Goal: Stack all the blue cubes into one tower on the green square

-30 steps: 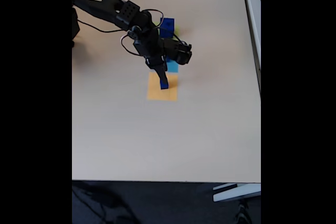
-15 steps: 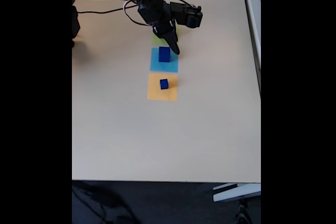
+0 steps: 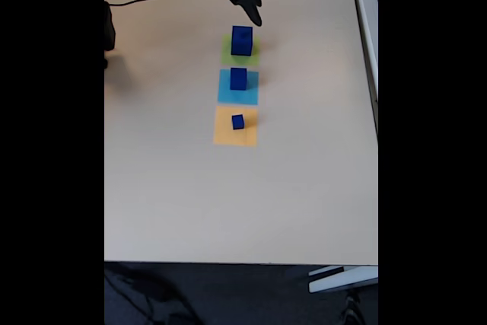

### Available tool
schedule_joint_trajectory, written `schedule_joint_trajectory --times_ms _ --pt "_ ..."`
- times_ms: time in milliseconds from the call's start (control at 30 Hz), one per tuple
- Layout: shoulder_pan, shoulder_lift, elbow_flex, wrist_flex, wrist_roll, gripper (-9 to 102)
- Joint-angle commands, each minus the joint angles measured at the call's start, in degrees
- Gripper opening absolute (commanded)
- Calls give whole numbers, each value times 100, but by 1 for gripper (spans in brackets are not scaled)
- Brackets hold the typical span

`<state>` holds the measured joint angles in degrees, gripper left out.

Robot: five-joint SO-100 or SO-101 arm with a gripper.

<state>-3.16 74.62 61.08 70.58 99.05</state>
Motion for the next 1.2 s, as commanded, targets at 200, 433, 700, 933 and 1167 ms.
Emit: schedule_joint_trajectory --times_ms 200,433,700,933,1167 --pt "-105 -281 167 -255 255 23" --pt "18 -571 -9 -387 -141 23" --pt "-290 -686 26 -475 132 21" --pt "-360 -791 -79 -519 176 21" --pt "-264 -756 35 -519 79 21"
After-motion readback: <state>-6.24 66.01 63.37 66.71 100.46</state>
